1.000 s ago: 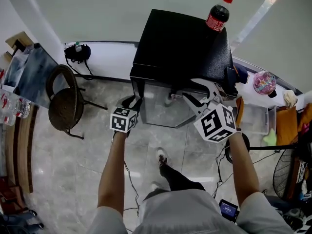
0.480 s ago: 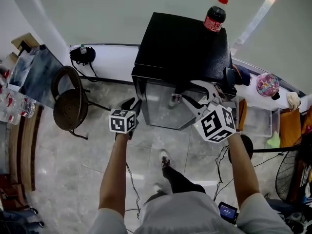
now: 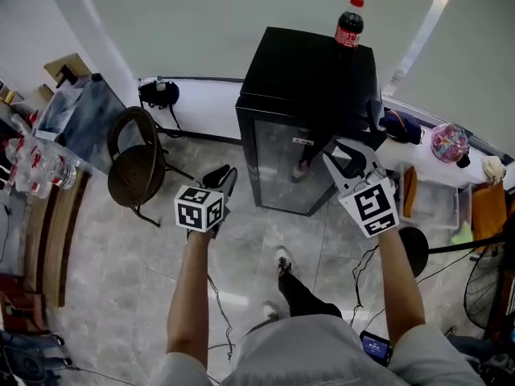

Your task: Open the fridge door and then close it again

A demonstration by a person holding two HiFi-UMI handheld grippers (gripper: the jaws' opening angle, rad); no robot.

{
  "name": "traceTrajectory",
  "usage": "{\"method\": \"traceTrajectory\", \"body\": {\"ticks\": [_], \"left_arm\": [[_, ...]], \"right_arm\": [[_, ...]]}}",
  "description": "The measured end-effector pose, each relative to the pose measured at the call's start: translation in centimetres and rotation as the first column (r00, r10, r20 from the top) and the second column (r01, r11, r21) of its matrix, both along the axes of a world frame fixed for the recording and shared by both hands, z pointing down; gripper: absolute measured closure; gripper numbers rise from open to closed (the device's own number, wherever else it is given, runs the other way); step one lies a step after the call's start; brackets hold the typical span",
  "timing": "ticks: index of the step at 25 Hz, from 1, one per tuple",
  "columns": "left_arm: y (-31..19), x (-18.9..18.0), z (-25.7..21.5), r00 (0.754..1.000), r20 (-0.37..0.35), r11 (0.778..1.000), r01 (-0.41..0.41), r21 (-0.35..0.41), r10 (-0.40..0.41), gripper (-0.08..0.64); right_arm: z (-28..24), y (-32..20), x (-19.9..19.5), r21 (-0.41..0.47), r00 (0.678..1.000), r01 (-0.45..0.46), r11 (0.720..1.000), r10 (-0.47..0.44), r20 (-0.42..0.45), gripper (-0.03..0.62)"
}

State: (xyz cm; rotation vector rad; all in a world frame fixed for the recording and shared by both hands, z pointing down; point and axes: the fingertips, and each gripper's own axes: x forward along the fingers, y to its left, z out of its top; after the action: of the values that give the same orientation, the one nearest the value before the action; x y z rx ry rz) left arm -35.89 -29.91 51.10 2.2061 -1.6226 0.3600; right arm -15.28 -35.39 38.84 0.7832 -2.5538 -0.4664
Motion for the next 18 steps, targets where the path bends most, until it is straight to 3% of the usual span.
{"method": "traceTrajectory", "body": {"ticks": [5, 11, 18], "left_arm": [[5.0, 1.0, -4.3, 0.998, 0.058, 0.997, 0.004, 0.081, -0.009, 0.538], [10.8, 3.4, -9.1, 0.982, 0.190, 0.984, -0.023, 0.176, -0.011, 0.551], [17.6, 6.1, -13.8, 0.976, 0.214, 0.963, -0.027, 0.269, -0.033, 0.551]], "right_arm": [[-0.2, 3.8, 2.4, -0.026, 0.997, -0.047, 0.999, 0.048, 0.059, 0.550], [-2.2, 9.2, 4.5, -0.028, 0.989, -0.049, 0.998, 0.052, 0.140, 0.594], [-4.5, 15.7, 6.5, -0.004, 0.983, -0.039, 0.999, 0.039, 0.179, 0.595]]}}
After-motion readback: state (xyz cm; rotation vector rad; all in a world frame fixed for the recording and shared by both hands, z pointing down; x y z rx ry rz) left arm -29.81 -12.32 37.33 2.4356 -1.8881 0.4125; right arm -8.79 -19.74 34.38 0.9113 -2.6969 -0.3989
